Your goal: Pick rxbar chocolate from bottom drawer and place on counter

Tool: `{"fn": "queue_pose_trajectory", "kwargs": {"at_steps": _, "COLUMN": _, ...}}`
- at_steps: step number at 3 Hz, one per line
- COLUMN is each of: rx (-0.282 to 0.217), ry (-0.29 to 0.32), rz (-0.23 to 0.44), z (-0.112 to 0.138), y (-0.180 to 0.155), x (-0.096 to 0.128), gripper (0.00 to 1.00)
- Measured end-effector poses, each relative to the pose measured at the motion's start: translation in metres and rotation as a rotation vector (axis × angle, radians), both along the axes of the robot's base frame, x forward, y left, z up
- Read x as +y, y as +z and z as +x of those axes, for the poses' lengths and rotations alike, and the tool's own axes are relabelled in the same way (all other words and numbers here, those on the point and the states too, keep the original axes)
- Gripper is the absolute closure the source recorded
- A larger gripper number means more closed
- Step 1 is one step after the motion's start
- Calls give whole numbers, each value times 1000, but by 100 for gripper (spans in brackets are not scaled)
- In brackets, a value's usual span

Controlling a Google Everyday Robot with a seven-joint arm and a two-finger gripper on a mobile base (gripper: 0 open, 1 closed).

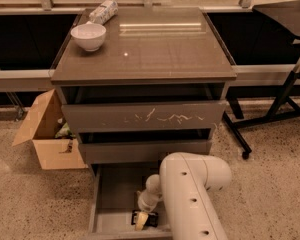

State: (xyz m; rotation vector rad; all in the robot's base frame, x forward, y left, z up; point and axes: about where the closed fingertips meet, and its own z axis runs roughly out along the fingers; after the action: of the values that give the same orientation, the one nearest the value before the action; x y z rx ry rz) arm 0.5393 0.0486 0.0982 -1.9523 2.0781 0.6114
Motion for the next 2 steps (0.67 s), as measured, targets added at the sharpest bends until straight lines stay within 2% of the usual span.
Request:
{"fn": "queue_pose_trajectory", "kwargs": {"at_steps": 1, "rx": 10, "ry": -16, "rz": -24, "z": -7, "y": -5, "x": -14, "gripper": 1}}
{"fn": "queue_pose_trajectory", "kwargs": {"at_steps": 2, "rx": 10, "ry": -16, "rz": -24, "z": -7, "y": -3, "x": -14, "gripper": 25}}
